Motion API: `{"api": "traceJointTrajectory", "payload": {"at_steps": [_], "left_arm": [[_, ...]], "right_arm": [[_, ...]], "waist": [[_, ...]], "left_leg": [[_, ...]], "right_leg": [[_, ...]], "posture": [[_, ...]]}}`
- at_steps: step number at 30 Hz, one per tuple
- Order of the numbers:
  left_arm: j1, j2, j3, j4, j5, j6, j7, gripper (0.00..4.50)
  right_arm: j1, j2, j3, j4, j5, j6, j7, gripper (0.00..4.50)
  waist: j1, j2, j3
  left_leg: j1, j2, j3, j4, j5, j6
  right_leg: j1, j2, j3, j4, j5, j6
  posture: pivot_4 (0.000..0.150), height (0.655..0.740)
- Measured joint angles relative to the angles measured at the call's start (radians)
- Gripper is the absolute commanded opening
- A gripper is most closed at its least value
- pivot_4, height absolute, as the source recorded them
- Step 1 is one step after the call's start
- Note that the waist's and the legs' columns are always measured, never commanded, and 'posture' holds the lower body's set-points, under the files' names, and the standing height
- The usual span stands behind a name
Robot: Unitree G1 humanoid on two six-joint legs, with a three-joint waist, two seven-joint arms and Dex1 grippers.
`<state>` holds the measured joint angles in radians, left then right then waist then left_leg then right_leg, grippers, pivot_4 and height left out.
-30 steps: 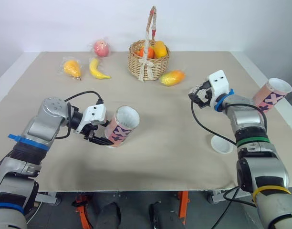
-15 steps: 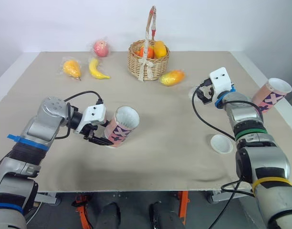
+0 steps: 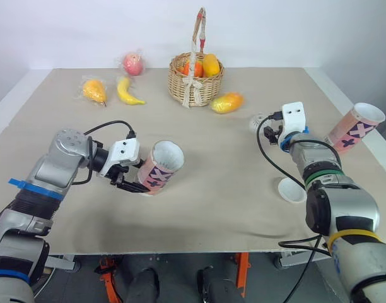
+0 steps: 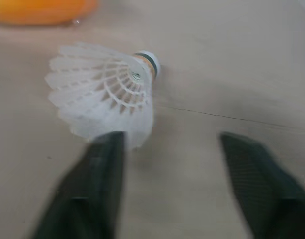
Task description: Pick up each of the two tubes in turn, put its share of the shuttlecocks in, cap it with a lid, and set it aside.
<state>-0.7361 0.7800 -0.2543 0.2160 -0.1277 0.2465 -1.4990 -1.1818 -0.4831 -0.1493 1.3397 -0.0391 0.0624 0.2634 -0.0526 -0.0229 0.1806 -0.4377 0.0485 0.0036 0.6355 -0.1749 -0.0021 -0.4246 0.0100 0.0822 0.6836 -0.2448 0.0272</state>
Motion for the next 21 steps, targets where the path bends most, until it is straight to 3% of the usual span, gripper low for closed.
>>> {"api": "traceJointTrajectory", "payload": {"at_steps": [3, 4, 15, 21], "left_arm": [[0.004, 0.0, 0.0, -0.004, -0.003, 0.0, 0.003, 3.26], [0.005, 0.0, 0.0, -0.005, -0.004, 0.0, 0.004, 3.26], [0.006, 0.001, 0.0, -0.005, -0.007, 0.0, 0.009, 3.26], [0.008, 0.001, 0.001, -0.006, -0.009, 0.003, 0.014, 3.26]], "right_arm": [[-0.018, 0.004, -0.01, 0.0, 0.005, -0.008, 0.009, 0.37], [-0.018, 0.004, -0.01, 0.0, 0.005, -0.008, 0.01, 0.09], [-0.017, 0.011, -0.018, 0.0, 0.004, -0.016, 0.014, 0.09], [0.007, -0.024, 0.007, -0.064, 0.001, -0.071, 0.216, 0.09]], "waist": [[0.001, 0.0, 0.0], [0.001, 0.0, 0.0], [0.0, 0.0, 0.0], [0.001, 0.0, 0.0]], "left_leg": [[0.0, 0.0, 0.0, 0.0, 0.0, 0.0], [0.0, 0.0, 0.0, 0.0, 0.0, 0.0], [0.0, 0.0, 0.0, 0.0, 0.0, 0.0], [0.0, 0.0, 0.0, 0.0, 0.0, 0.0]], "right_leg": [[0.0, 0.0, 0.0, 0.0, 0.0, 0.0], [0.0, 0.0, 0.0, 0.0, 0.0, 0.0], [0.0, 0.0, 0.0, 0.0, 0.0, 0.0], [0.0, 0.0, 0.0, 0.0, 0.0, 0.0]], "posture": [[0.15, 0.74], [0.15, 0.74], [0.15, 0.74], [0.15, 0.74]]}}
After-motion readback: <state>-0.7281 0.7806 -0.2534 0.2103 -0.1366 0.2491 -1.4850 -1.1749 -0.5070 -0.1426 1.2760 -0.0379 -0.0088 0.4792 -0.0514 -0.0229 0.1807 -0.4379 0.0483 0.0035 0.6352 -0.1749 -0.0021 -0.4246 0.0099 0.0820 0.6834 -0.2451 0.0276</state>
